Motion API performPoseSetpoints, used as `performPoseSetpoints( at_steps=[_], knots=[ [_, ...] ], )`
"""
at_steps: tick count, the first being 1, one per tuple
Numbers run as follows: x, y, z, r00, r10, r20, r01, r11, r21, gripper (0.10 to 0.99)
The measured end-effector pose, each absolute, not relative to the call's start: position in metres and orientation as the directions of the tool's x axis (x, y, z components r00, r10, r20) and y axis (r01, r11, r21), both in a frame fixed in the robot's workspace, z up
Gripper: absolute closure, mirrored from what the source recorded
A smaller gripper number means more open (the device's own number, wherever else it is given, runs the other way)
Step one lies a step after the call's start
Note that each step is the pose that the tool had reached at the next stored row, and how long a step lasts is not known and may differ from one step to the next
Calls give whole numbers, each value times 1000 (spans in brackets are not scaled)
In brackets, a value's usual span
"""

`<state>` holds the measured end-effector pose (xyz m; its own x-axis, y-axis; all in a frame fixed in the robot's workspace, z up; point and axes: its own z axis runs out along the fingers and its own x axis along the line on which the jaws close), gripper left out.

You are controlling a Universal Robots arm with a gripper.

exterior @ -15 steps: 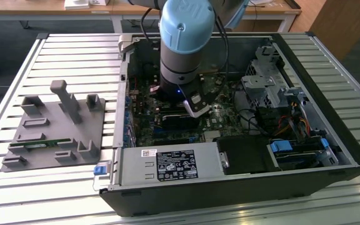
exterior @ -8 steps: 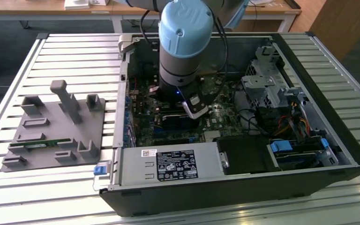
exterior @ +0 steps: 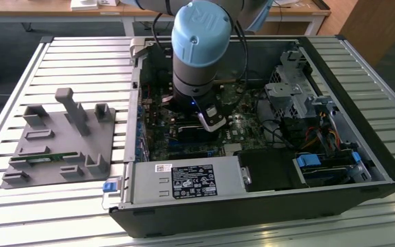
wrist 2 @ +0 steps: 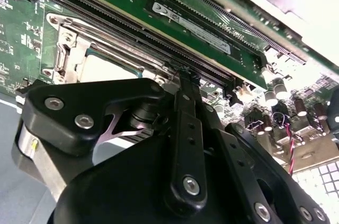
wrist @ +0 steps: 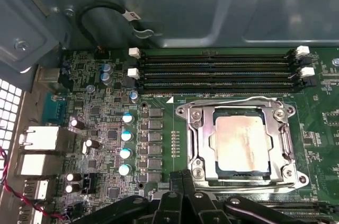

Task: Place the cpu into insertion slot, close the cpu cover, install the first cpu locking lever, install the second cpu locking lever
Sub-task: 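Install the second cpu locking lever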

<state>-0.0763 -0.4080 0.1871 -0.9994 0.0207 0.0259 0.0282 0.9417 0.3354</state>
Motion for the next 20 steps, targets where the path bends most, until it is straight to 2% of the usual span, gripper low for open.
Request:
performPoseSetpoints(
  at_steps=[8, 20],
  knots=[
    [-76, -408, 189, -999, 21, 26, 28, 940, 341, 980],
    [-76, -408, 221, -999, 21, 26, 28, 939, 343, 980]
  ],
)
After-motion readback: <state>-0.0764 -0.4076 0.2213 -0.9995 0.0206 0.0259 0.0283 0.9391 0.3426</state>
